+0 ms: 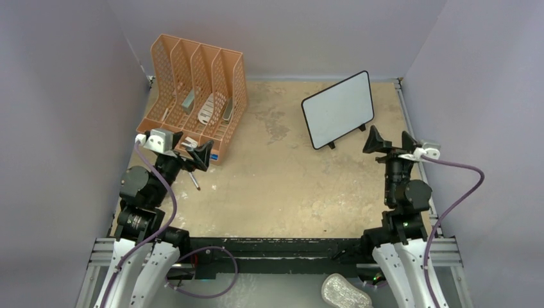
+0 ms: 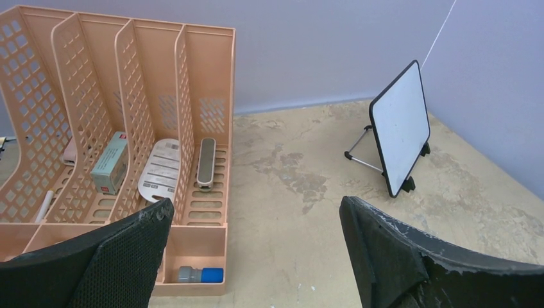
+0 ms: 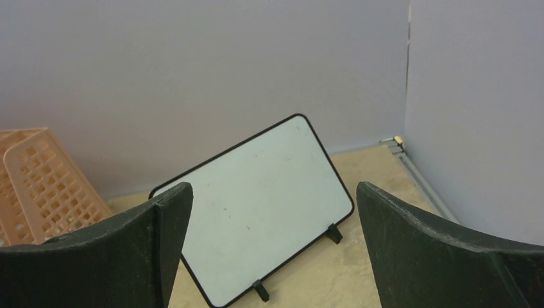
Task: Write a sentence on the whiteboard
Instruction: Move the whiteboard to the center of the board.
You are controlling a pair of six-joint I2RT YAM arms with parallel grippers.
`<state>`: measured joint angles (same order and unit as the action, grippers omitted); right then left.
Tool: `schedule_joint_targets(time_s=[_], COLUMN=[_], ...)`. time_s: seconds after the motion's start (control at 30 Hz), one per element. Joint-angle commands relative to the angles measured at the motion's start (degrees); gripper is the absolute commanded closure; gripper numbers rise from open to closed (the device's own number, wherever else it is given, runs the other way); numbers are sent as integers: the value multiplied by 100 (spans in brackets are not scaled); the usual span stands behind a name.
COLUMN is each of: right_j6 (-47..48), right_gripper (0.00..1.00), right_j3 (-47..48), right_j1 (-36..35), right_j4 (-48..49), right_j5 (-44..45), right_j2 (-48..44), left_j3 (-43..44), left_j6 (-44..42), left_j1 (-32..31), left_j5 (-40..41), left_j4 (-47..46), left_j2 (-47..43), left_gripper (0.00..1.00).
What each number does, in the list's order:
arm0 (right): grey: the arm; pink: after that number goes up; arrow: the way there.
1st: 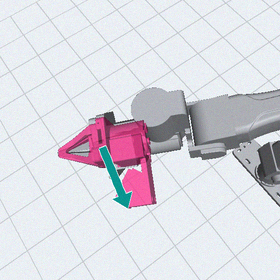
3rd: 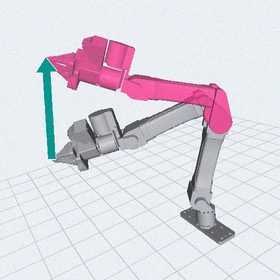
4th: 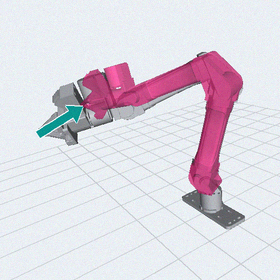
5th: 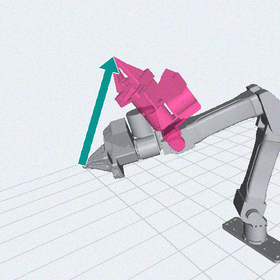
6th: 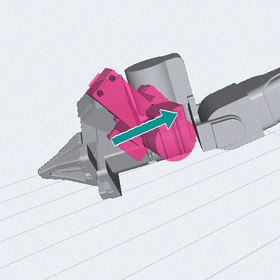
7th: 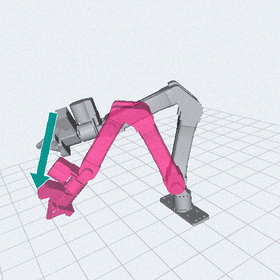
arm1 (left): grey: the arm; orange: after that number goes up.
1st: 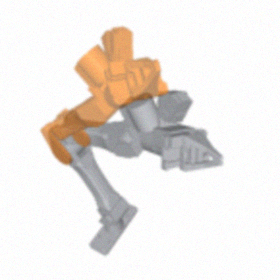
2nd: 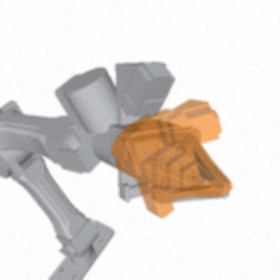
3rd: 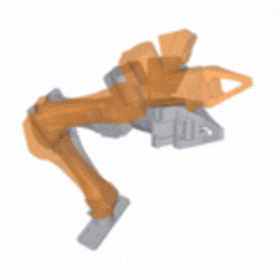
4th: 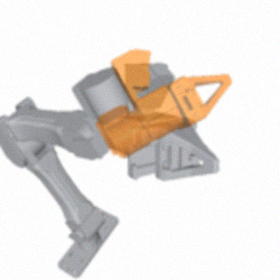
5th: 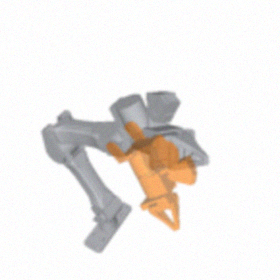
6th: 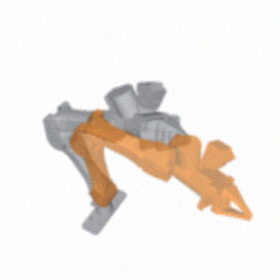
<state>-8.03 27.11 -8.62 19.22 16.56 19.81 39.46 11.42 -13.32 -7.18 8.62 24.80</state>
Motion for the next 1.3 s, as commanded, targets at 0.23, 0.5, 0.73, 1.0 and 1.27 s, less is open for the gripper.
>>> schedule_joint_targets(time_s=[0.23, 0.5, 0.73, 1.0, 1.27], right_j6=[-474, -428, -241, 514, 1016], right_gripper=[1, 1, 3, 18, 39], right_j3=[856, 1093, 1182, 1517, 1571], right_j1=[10, 10, 10, 17, 41], right_j4=[-979, -1071, -760, -600, -89], right_j5=[-1236, -1612, -1906, -2235, -2453], right_j2=[1518, 2933, 4287, 5760, 6556], left_j3=[-26, -32, -52, -75, -79], left_j6=[82, 73, 54, -16, -52], left_j1=[-121, -235, -388, -749, -1071], left_j5=[75, 108, 132, 224, 311], left_j4=[-240, -238, -268, -282, -282], left_j2=[-109, -177, -176, -266, -387], left_gripper=[0, 0, 0, 0, 0])
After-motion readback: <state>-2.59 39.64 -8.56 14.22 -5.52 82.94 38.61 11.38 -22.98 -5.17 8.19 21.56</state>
